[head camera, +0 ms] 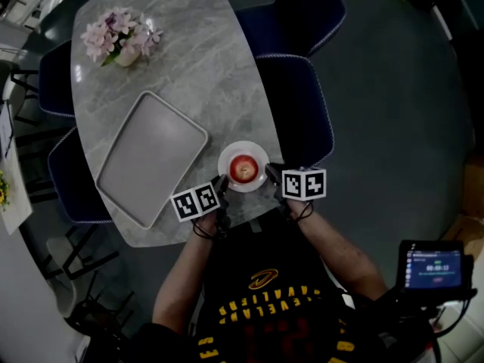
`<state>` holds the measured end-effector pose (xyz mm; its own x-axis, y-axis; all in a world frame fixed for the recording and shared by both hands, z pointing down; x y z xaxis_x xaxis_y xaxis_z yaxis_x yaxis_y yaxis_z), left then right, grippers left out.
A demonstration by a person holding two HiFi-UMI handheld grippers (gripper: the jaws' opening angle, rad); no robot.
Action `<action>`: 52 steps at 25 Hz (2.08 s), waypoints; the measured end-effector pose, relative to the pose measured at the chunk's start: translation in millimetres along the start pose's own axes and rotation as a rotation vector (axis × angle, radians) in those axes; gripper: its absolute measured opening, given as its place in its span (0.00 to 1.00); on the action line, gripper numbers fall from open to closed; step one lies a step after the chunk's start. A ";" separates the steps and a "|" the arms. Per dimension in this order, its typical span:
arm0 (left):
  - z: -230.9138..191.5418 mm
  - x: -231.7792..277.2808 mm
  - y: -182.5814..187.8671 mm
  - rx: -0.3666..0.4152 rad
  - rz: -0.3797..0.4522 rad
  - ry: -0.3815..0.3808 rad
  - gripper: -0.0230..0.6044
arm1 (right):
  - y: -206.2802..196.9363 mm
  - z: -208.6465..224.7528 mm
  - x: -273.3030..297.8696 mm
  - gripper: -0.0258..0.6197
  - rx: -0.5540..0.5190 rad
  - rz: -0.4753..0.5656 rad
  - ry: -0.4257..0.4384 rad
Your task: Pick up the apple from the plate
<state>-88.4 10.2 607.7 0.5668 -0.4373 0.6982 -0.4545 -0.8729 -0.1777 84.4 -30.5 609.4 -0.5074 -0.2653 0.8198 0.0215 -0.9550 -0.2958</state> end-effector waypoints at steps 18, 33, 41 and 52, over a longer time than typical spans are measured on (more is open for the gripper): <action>-1.0 -19.2 15.9 0.075 0.106 0.054 0.11 | 10.3 -0.1 1.6 0.11 -0.132 0.028 -0.076; 77.8 -91.4 50.7 0.349 0.374 -0.097 0.09 | 70.7 -91.3 -70.3 0.05 -0.370 0.402 0.199; 140.9 -131.5 65.3 0.487 0.486 -0.182 0.04 | 83.8 -139.3 -104.4 0.05 -0.420 0.499 0.295; 167.8 -152.7 74.3 0.547 0.546 -0.205 0.04 | 93.6 -174.6 -129.8 0.05 -0.500 0.586 0.371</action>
<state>-93.5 -24.2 371.6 0.5003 -0.8183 0.2829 -0.3330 -0.4835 -0.8095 1.9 -62.3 389.7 -0.7841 -0.5543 0.2792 0.0301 -0.4832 -0.8750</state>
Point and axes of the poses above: the fingertips, and each gripper's own axes: x forward along the fingers, z to its right, y out of its top, the point moved 3 cm from there along -x, backward along the fingers, and after that the axes turned 6 degrees about -y, right-handed, at the moved point
